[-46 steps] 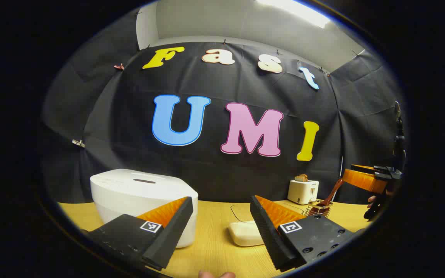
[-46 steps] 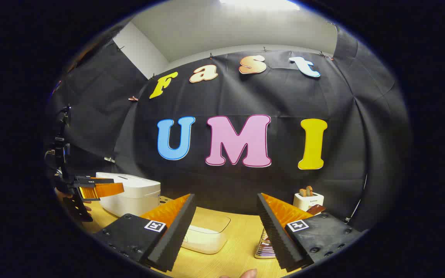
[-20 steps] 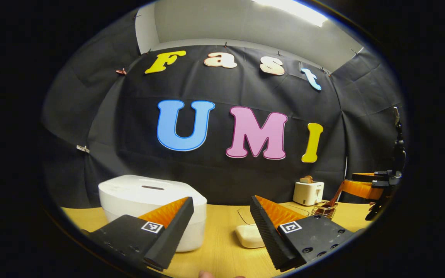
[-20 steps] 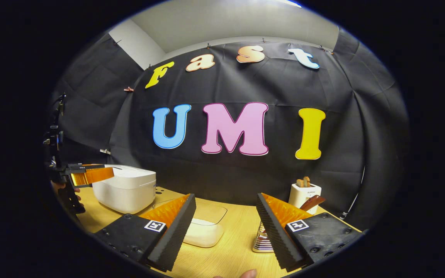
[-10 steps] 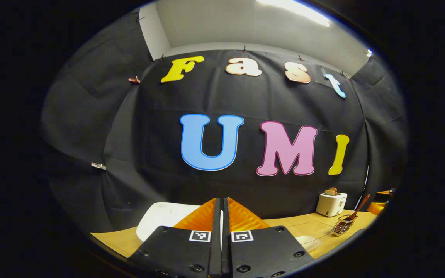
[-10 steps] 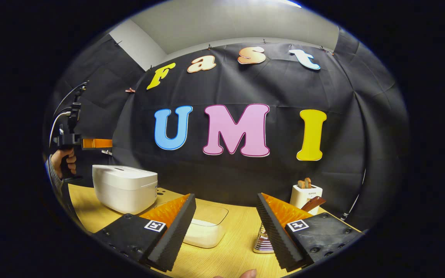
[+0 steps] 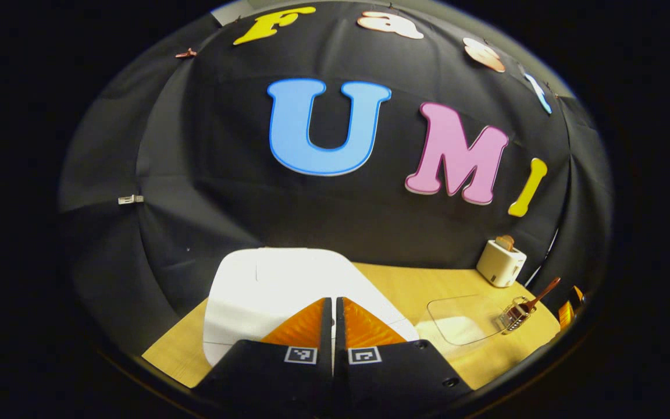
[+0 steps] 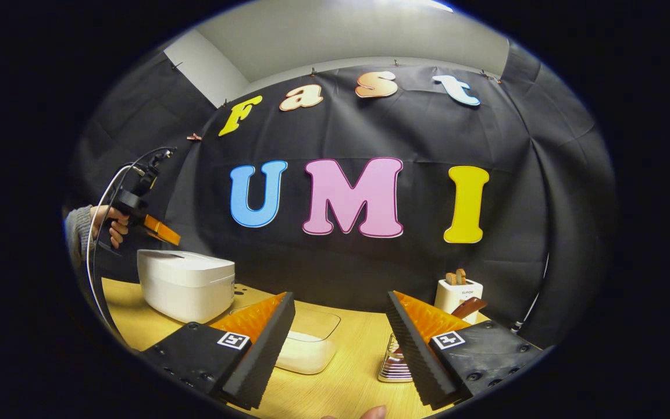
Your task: Close the left gripper, press the button to open the rice cooker; take a wooden spoon from the chopstick holder with the right hand, scoop a spoonful of rice and pour it into the rice cooker, then put the wooden spoon back into the chopstick holder.
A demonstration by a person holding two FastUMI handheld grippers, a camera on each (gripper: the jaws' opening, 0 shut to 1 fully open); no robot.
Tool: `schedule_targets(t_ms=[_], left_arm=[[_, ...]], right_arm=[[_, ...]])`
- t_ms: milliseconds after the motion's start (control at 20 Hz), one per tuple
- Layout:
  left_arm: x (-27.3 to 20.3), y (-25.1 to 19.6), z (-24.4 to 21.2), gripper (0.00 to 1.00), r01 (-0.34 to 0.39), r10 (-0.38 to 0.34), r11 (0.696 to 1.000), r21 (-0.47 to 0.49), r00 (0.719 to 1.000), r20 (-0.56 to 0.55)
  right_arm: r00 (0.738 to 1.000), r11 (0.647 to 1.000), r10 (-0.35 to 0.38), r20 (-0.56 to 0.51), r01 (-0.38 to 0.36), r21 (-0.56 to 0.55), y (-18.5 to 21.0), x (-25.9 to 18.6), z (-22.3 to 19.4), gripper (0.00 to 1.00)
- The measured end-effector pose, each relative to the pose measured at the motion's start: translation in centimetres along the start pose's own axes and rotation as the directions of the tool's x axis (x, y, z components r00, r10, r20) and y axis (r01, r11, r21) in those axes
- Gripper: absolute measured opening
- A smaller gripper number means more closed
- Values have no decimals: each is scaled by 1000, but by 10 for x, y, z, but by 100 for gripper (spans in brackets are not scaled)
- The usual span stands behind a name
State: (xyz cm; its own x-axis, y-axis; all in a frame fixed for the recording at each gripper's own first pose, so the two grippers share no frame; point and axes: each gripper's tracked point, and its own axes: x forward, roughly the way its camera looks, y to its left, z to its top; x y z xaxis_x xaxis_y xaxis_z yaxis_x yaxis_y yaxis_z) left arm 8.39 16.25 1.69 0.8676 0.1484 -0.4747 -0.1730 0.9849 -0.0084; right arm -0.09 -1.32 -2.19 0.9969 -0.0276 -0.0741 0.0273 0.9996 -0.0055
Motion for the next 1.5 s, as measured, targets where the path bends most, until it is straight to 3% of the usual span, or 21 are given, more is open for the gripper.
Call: schedule_targets(t_ms=[150, 500, 750, 900, 1000, 1250, 1500], left_arm=[[12, 10, -12, 5, -37, 37, 999, 8, 997, -64], [22, 10, -28, 6, -41, 42, 999, 6, 989, -140], [19, 4, -26, 6, -79, 94, 992, 94, 981, -170], [16, 1, 15, 6, -108, 111, 986, 126, 994, -16], [8, 3, 45, 6, -141, 125, 976, 163, 986, 107], [10, 8, 93, 6, -224, 152, 938, 263, 951, 268], [0, 7, 123, 5, -238, 129, 947, 216, 897, 422]], right_arm=[[1000, 1000, -8, 1, 8, 8, -5, -1, 1, 97], [1000, 1000, -12, 10, 12, 16, -7, -2, 6, 97], [1000, 1000, -14, 28, 14, 12, -8, -7, 15, 97], [999, 999, -34, 39, 33, 17, -18, -9, 18, 97], [998, 999, -40, 40, 39, 23, -21, -10, 18, 97], [998, 999, -46, 49, 46, 13, -23, -9, 22, 97], [997, 998, -57, 50, 56, 6, -30, -9, 22, 98]])
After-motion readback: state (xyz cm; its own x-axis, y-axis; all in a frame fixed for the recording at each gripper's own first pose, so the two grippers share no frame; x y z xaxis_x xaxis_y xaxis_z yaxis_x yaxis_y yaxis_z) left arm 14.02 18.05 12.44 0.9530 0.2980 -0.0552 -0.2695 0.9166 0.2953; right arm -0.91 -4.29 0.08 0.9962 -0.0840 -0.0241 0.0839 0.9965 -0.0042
